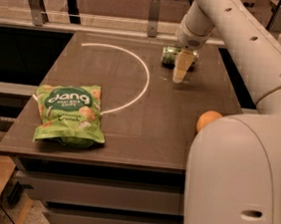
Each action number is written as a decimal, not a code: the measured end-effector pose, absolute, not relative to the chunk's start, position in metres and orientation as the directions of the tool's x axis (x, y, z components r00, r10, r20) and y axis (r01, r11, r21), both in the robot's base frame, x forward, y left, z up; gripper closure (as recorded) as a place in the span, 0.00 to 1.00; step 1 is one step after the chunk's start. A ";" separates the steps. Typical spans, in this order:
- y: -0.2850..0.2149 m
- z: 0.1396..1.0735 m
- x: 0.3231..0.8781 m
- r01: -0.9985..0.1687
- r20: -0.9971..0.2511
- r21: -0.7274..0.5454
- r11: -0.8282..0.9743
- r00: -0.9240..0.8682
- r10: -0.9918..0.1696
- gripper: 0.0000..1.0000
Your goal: Place green can upright
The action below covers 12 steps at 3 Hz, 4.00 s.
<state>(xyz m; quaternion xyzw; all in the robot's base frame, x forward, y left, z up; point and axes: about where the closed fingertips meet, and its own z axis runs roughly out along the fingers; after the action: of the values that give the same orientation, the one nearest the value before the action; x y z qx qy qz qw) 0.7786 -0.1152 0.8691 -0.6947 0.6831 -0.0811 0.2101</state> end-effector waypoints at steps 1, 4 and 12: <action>-0.116 0.859 0.785 -0.925 -0.173 -0.380 0.022 0.048 -0.984 0.00; -0.127 0.846 0.787 -0.940 -0.177 -0.340 0.040 0.022 -0.984 0.64; -0.182 0.981 0.723 -0.873 -0.854 -0.264 0.410 0.014 -0.520 1.00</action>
Offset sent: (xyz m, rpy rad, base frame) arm 0.0148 -0.0187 -0.0168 0.0007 0.0742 -0.0230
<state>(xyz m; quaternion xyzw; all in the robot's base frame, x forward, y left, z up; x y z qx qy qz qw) 0.7229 -0.1823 0.9807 -0.5129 0.6791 0.1786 0.4938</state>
